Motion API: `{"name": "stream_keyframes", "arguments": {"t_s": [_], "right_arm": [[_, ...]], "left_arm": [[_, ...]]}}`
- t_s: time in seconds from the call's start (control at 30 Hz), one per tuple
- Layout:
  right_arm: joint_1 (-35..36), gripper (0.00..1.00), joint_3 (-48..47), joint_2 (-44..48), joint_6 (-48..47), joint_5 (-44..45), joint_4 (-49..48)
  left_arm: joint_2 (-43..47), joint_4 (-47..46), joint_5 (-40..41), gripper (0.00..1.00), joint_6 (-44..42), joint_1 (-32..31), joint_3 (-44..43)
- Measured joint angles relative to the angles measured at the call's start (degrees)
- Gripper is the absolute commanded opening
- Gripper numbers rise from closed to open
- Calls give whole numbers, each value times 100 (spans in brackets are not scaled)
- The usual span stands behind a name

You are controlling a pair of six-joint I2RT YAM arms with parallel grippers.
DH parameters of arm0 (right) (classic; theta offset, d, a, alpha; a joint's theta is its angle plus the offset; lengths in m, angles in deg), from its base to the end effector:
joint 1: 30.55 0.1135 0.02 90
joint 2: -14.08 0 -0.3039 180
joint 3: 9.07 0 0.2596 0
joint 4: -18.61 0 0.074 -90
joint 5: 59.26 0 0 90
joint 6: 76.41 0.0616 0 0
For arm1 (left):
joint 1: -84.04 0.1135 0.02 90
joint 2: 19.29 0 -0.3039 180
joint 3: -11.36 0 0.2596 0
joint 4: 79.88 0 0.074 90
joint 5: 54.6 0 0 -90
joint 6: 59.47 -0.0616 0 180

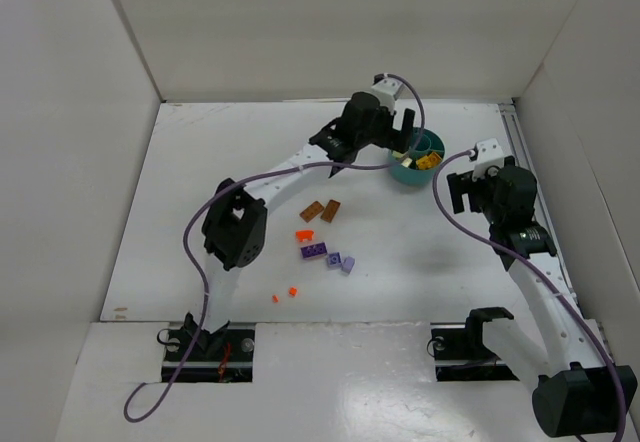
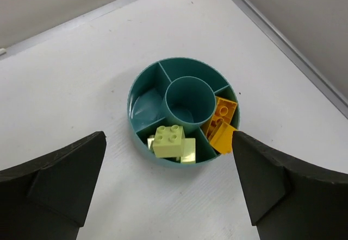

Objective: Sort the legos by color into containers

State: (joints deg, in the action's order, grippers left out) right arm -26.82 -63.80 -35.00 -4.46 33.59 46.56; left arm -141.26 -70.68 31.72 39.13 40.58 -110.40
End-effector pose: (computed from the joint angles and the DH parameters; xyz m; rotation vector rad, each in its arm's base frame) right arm 0.2044 0.0103 0.3173 -0.3391 1.9361 -0.2128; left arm 0.4140 -0.3978 0.3482 0.5825 1.6925 -0.7174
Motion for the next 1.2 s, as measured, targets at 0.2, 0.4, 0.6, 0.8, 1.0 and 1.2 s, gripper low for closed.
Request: {"name": "stream_keyframes", "arguments": {"t_s": [0.2, 0.4, 0.6, 0.8, 1.0, 1.2], "right_arm": [[70, 92, 9, -48, -326, -527, -166], [1493, 91, -326, -903, -883, -693, -201], [3434, 88, -798, -2015, -1270, -549, -142], [4197, 88, -535, -2269, -1032, -1172, -262], [4732, 88, -286, -2981, -507, -1285, -365], [4924, 87, -109, -3355, -4, -1263, -627]], "left_arm": [[1606, -433, 46, 100, 317, 420, 1808], [4207, -619, 901, 100, 874, 680, 4719], [6529, 46, 1283, 100, 1851, 640, 6712], [8059, 1034, 1285, 100, 2872, 645, 8011], [9064, 1504, 1187, 100, 3392, 645, 8507], [9117, 1523, 1156, 100, 3567, 645, 8507]]}}
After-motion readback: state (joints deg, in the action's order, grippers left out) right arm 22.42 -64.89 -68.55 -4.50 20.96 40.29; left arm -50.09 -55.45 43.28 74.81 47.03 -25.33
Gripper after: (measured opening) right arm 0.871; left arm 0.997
